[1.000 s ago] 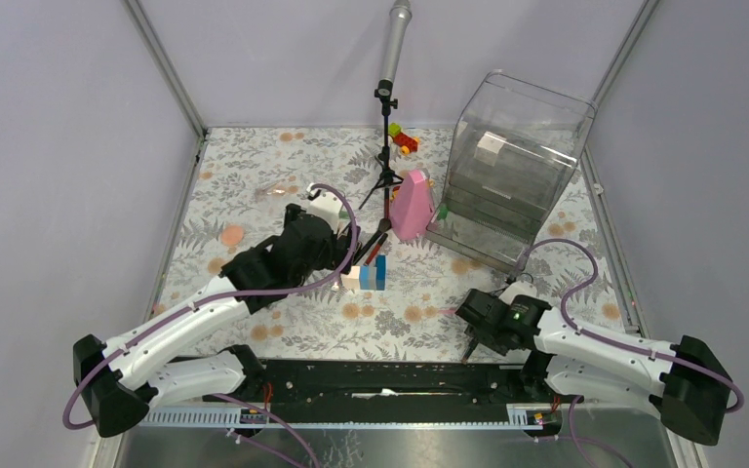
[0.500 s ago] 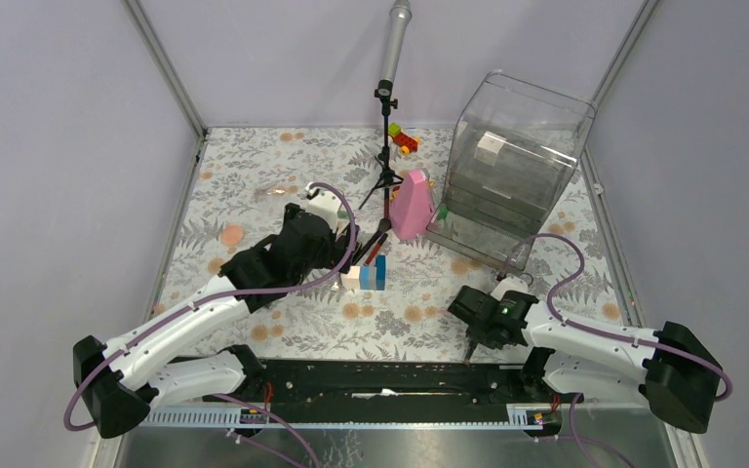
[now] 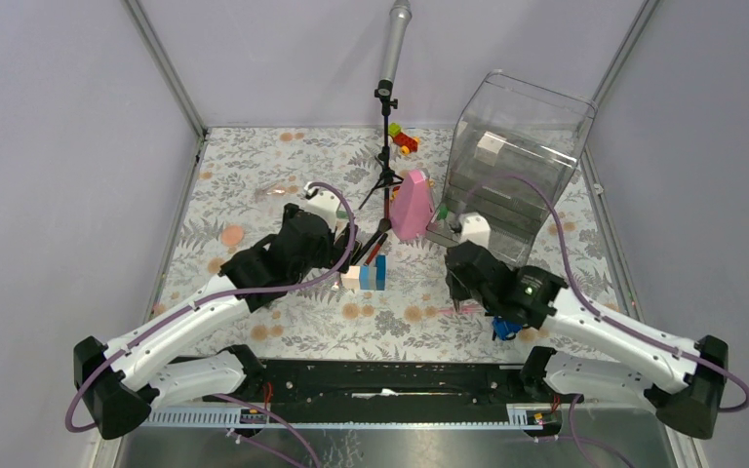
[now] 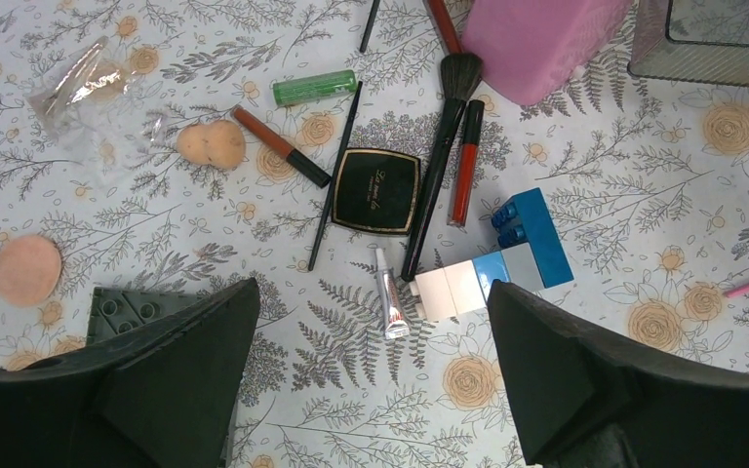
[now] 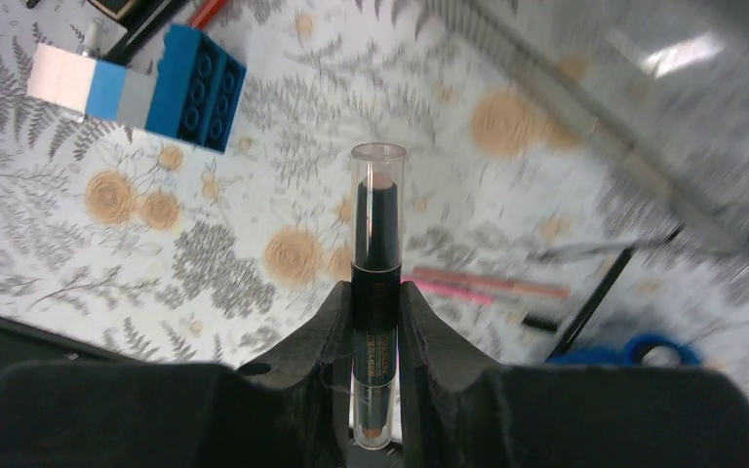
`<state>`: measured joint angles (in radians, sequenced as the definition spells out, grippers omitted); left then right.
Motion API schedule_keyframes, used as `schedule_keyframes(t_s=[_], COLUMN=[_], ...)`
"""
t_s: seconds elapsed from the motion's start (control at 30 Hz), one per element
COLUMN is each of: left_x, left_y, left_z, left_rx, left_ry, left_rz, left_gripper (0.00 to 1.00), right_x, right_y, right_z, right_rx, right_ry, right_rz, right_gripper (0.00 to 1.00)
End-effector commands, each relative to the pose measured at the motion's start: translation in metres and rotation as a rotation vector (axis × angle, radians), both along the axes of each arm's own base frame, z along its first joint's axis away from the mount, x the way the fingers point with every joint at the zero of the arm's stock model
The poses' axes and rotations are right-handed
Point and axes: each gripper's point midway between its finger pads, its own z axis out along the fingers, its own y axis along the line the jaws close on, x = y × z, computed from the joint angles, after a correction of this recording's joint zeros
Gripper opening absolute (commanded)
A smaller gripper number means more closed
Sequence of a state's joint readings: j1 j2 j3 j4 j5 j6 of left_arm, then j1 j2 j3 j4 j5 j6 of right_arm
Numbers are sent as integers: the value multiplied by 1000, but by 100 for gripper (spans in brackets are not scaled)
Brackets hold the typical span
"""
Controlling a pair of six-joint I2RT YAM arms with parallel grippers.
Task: Organize the makeup
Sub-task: Pick up the makeup from the center of the board.
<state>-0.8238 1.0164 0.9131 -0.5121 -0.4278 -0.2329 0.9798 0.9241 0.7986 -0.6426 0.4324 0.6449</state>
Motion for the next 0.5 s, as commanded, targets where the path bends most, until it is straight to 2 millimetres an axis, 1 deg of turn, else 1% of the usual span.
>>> schedule_keyframes(t_s=[0.0,0.07,0.17,0.23,0.3,0.4,0.47], left_x=[6,7,7,7,7,8,9], left_y=[-3,-2,-1,-2,-1,0,0], left_z=[7,7,7,7,7,7,6], left_rx=[-31,-32,-41,-46,-47,-47,-46], left_ry=[-34,-33,-32,-31,-33,-34,-30], left_rz=[0,4,7,5,6,12,14], left_gripper=[99,99,99,99,99,99,99], right_x=[46,60,86,101,112,129,135], right_y=[4,5,-6,-16,-25,-39,-41], right_z=[39,44,59,65,67,75,71], right_rx=[-357,-527,-743,-801,-832,-885,-893], right_ry=[-220,-251,-294,-283,-276,-312,-321], right_rz=[234,339,356,370,411,445,521], right_gripper=[0,0,0,0,0,0,0])
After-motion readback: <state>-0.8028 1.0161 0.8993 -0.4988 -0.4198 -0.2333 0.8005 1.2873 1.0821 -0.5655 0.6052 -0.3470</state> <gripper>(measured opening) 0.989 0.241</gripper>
